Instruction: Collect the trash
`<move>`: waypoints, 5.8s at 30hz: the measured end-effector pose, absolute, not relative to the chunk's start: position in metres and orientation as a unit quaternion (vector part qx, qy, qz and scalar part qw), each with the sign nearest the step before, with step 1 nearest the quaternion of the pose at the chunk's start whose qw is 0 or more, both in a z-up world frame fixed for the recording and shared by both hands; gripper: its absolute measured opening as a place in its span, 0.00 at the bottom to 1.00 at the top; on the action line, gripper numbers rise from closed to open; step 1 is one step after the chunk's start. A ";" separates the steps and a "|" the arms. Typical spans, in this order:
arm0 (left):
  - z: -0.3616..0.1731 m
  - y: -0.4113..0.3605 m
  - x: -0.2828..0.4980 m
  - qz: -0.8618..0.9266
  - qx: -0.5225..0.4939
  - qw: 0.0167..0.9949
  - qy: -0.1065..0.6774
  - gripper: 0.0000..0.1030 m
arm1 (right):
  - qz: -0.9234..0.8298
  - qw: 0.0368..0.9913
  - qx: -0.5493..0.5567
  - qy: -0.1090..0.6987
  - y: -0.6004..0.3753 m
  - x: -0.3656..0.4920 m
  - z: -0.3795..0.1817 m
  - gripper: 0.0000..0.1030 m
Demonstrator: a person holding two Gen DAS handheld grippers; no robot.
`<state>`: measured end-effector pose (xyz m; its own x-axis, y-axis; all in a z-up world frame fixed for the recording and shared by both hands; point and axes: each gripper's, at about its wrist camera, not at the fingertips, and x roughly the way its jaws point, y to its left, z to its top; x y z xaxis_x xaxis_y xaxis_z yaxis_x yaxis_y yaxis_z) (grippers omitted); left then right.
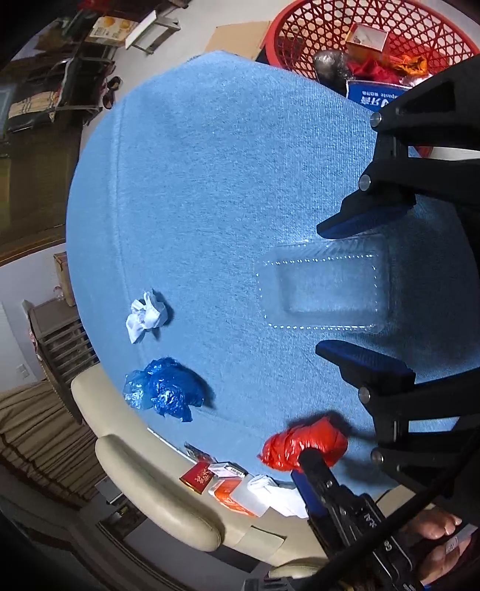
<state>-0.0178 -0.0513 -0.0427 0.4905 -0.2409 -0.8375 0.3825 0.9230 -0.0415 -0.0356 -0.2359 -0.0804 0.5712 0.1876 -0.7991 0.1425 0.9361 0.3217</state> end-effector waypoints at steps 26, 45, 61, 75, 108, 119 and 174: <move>-0.031 -0.066 -0.030 -0.161 0.115 0.870 0.452 0.43 | 0.014 0.884 0.175 0.433 -0.242 -0.045 -0.068 0.49; -0.014 -0.091 -0.042 -0.172 0.151 0.874 0.428 0.43 | 0.011 0.892 0.192 0.408 -0.258 -0.052 -0.054 0.49; -0.002 -0.121 -0.056 -0.194 0.181 0.875 0.406 0.43 | -0.012 0.899 0.197 0.390 -0.280 -0.076 -0.047 0.49; 0.001 -0.135 -0.064 -0.205 0.203 0.871 0.397 0.43 | -0.028 0.895 0.216 0.389 -0.299 -0.091 -0.052 0.49; 0.003 -0.204 -0.096 -0.268 0.275 0.848 0.366 0.43 | -0.084 0.886 0.263 0.372 -0.355 -0.133 -0.057 0.49; 0.003 -0.226 -0.105 -0.286 0.298 0.838 0.357 0.43 | -0.102 0.881 0.279 0.367 -0.373 -0.150 -0.062 0.49; -0.049 -0.356 -0.168 -0.403 0.400 0.742 0.357 0.43 | -0.211 0.827 0.367 0.371 -0.472 -0.246 -0.116 0.49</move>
